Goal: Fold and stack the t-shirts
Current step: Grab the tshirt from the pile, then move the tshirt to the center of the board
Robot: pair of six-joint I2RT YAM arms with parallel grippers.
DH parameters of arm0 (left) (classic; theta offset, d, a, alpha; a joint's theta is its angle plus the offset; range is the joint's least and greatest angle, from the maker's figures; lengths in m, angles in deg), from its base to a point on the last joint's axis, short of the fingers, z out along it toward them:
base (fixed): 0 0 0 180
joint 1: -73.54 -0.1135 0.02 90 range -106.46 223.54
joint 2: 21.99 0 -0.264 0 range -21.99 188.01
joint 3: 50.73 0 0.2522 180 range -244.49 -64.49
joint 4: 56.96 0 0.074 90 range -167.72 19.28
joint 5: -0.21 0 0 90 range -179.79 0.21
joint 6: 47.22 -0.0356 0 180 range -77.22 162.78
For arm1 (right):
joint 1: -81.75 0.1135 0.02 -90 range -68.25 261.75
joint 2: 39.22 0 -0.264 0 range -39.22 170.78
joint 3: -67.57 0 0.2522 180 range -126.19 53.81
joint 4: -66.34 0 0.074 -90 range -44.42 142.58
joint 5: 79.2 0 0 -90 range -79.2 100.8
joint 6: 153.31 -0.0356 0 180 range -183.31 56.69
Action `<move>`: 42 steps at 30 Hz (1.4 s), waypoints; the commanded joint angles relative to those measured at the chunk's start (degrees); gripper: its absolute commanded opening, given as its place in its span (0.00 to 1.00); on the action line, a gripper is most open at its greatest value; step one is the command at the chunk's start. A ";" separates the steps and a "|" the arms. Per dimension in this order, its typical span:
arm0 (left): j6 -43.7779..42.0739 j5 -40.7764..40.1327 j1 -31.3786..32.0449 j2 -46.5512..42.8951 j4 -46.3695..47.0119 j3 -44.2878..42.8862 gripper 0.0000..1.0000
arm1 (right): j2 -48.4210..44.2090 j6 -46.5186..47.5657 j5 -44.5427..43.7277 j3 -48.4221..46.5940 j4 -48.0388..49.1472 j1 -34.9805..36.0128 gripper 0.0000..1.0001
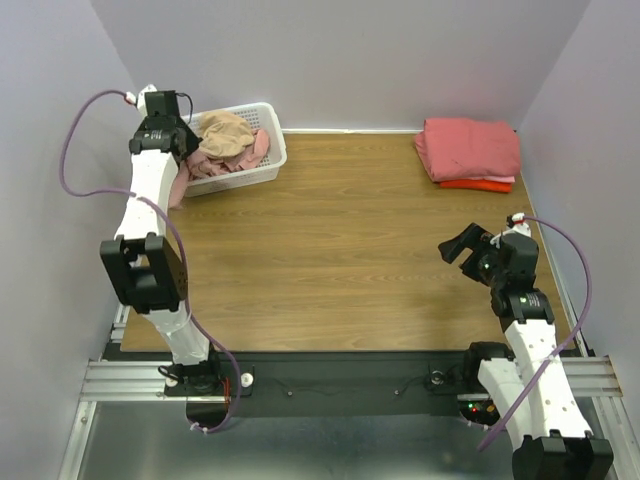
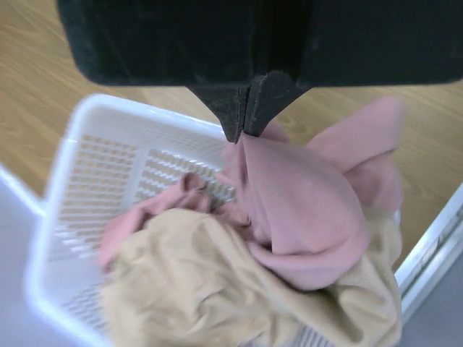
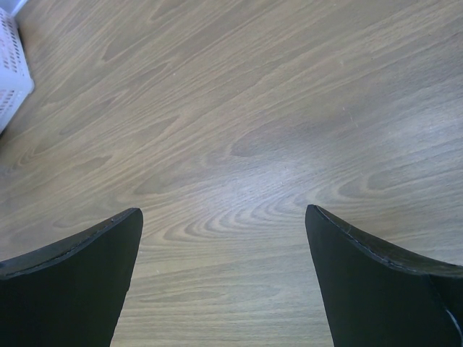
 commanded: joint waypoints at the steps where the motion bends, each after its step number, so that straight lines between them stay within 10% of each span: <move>1: -4.71 4.67 2.36 -11.80 9.41 -1.82 0.00 | -0.89 0.88 0.83 -0.50 2.57 -0.09 1.00; 18: -3.14 17.04 8.42 -14.45 18.55 -34.25 0.00 | -1.95 0.97 1.18 -0.06 2.57 -0.09 1.00; 35: -5.15 26.03 41.01 -15.94 25.32 -32.50 0.00 | -5.02 -0.26 -1.63 -0.85 2.14 -0.09 1.00; 42: -1.82 27.61 42.61 -15.31 24.79 -28.30 0.00 | -10.37 -1.84 -4.96 -3.74 -0.84 -0.01 1.00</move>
